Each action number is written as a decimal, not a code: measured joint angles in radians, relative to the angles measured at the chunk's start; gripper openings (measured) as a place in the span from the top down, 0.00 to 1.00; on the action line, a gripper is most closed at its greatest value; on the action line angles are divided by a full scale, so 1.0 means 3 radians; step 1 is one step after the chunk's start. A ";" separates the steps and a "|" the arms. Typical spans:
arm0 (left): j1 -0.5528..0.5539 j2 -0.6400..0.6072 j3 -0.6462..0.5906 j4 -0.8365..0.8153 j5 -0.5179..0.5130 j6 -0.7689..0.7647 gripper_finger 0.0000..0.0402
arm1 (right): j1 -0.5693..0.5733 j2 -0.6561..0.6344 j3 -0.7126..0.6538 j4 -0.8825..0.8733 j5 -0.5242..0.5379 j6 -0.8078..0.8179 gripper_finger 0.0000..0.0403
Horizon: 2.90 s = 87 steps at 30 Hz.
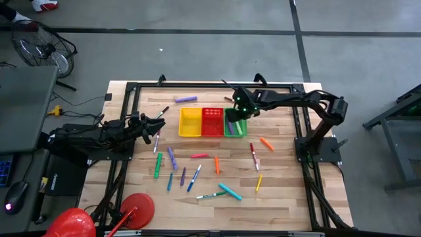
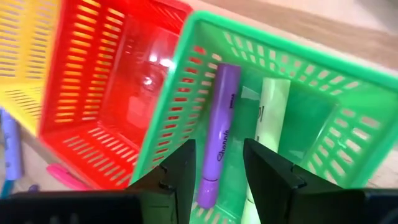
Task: Pick & Place Markers
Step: Put the brown marker into the red bin
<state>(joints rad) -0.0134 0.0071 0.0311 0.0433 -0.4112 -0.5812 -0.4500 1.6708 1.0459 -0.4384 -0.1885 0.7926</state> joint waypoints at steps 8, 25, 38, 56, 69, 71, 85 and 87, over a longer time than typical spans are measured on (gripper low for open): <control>0.0000 -0.0001 0.0000 0.0000 -0.0001 0.0000 0.68 | -0.0011 -0.0146 0.0001 -0.0007 0.0133 -0.0118 0.69; 0.0001 -0.0001 0.0000 0.0000 -0.0001 0.0000 0.68 | -0.0166 -0.0297 0.0001 -0.0014 -0.0103 -0.1362 0.69; 0.0001 -0.0001 0.0000 0.0000 -0.0001 0.0000 0.68 | -0.0466 -0.0283 0.0455 -0.0485 0.0321 -0.2678 0.69; 0.0000 0.0000 0.0001 0.0000 0.0000 0.0000 0.68 | -0.0997 0.0721 0.1657 -0.1530 0.0149 -0.3114 0.69; 0.0001 0.0000 0.0000 0.0000 -0.0001 0.0000 0.68 | -0.1038 0.1429 0.2374 -0.2089 0.0132 -0.3721 0.69; 0.0000 -0.0001 0.0000 0.0000 -0.0001 0.0000 0.68 | -0.1038 0.1429 0.2310 -0.2083 0.0169 -0.3812 0.69; 0.0000 0.0000 0.0001 0.0000 -0.0001 0.0000 0.68 | -0.1021 0.1435 0.1981 -0.1801 0.0146 -0.4068 0.61; 0.0000 0.0000 0.0000 0.0000 0.0000 0.0000 0.68 | -0.1012 0.1435 0.1974 -0.1787 0.0110 -0.4069 0.58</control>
<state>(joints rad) -0.0134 0.0071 0.0311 0.0433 -0.4112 -0.5812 -0.7536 2.1014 1.6382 -0.9745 -0.1555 -0.4282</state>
